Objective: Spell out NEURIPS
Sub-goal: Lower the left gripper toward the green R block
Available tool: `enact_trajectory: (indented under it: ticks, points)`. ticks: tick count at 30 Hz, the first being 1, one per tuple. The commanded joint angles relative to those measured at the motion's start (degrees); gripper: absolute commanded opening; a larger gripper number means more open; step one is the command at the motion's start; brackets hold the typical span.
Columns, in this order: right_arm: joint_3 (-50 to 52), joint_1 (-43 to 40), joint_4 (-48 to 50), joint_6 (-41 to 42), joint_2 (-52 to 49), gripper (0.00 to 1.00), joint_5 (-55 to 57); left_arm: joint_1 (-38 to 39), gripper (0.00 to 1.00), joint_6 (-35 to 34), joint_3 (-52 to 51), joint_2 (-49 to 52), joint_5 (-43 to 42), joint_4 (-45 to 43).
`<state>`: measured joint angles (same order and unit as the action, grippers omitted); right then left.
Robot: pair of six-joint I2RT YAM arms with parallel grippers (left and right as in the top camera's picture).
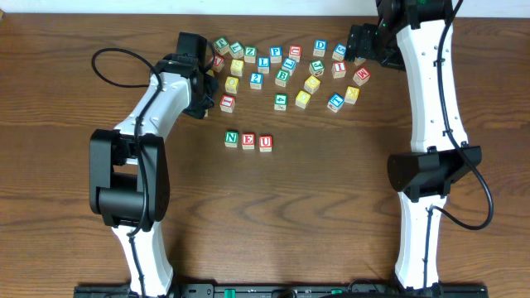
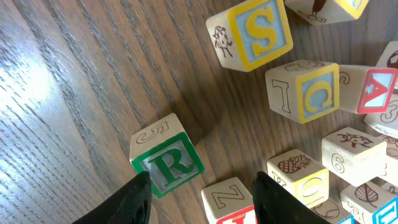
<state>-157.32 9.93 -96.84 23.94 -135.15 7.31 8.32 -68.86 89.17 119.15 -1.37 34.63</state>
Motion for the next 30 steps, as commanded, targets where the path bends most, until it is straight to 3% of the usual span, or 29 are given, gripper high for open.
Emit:
enact_trajectory:
  ticks: [1,16,19,20,30]
  points:
    - [0.4,-0.1,-0.5,0.9,0.8,0.99,0.5,0.0,0.52,-0.4,0.3,1.2,1.0,0.0]
    - [0.7,1.0,-0.3,0.9,0.8,0.99,1.2,0.0,0.51,-0.4,0.3,3.3,1.0,0.2]
    - [0.7,1.0,-0.2,0.9,0.8,0.99,1.2,0.0,0.47,-0.4,0.3,3.3,0.9,-0.1]
    - [0.7,1.0,-0.2,0.9,0.8,0.99,1.2,0.0,0.43,-0.4,0.3,3.1,0.7,-0.5]
    - [0.7,1.0,-0.1,0.9,0.8,0.99,1.4,-0.2,0.43,0.3,0.3,-2.1,0.5,-2.6]
